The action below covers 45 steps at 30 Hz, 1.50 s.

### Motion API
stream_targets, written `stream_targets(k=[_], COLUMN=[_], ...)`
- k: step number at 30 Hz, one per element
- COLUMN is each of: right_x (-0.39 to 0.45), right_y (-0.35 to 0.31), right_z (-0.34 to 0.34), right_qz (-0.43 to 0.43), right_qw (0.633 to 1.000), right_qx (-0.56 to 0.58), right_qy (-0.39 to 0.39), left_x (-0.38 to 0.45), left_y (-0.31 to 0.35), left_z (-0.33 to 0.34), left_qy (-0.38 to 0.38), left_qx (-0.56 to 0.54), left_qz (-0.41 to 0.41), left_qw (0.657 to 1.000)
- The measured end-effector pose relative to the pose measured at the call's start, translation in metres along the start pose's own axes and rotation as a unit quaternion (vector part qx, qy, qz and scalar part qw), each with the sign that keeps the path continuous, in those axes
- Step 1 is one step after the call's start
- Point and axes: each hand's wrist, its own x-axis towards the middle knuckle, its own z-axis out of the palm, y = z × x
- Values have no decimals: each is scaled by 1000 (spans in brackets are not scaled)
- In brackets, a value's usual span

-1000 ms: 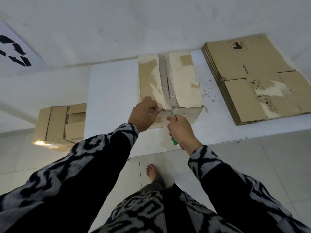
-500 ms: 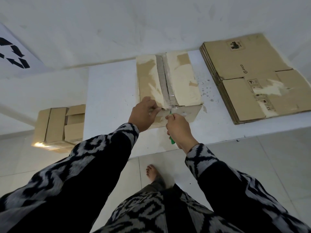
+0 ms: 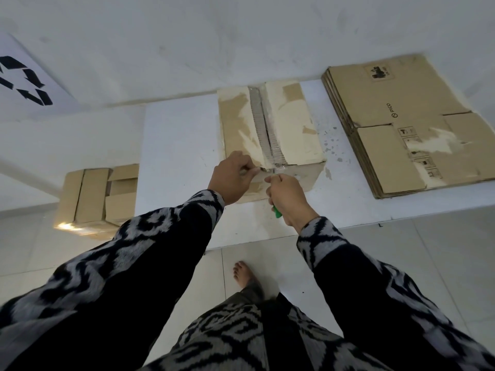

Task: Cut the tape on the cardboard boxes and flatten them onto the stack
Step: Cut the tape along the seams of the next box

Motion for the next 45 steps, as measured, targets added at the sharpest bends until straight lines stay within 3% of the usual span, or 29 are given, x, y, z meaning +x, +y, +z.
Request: stream_targets(k=[11,19,22,26,31,37,45], right_x=[-15,-46,-31,-14,6,29,35], right_y=[4,26,12,-19,-55,-67,-71], right_z=[-1,-71,-90,-99,-90,-75,-69], right_qz=[2,-42,-135,-251,-348,-402,-414], right_qw=[1000,992,953,848,741,677,671], right_qx=[-3,-107,-270,-465,-571,-608,-606], right_qy=[-11,-47,-22,32,67,101,108], left_x=[3,12,20,34,42,47,50], left_y=[5,5,9,13,12,14,15], left_z=[-5,-27,-38,-54,-59,-60,-60], left_qy=[-26,-35,-24,-8,0,7,17], left_qx=[18,18,-8,-8,-6,-7,1], left_qz=[-15,10,21,38,34,32,35], left_qw=[999,999,999,999,999,999,999])
